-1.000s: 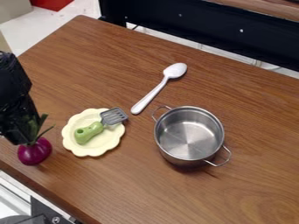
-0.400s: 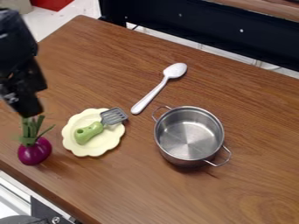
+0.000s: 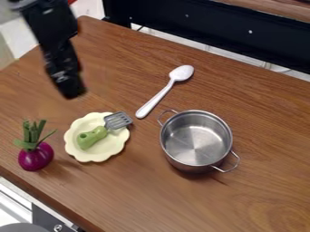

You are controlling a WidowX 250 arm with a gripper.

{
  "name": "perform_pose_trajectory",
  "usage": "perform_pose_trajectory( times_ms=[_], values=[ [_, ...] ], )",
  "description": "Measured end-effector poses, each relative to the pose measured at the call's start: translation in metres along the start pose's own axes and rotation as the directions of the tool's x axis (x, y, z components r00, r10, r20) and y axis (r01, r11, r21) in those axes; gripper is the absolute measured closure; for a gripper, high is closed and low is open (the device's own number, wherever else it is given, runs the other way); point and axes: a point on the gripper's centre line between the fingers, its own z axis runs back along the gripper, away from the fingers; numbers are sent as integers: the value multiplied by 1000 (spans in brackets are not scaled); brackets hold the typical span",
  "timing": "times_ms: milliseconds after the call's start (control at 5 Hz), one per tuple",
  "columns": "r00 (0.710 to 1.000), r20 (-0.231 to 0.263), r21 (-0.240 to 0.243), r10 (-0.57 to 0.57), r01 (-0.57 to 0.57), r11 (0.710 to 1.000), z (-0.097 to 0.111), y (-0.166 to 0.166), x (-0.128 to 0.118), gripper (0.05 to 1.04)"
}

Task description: Moved the maroon object from the silver pot to the bottom left side of the table

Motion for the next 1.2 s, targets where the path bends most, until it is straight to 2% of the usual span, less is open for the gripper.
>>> perform_pose_trajectory(
  times_ms=[200,800,1000,1200],
  values=[
    [999,32,19,-1,0,1000,-11,1,23,85],
    [1000,0,-4,10,-10,1000,-37,5,63,85],
    [999,5,22,32,-32,999,-43,14,78,85],
    [995,-3,73,99,-98,993,-52,30,94,85]
  ],
)
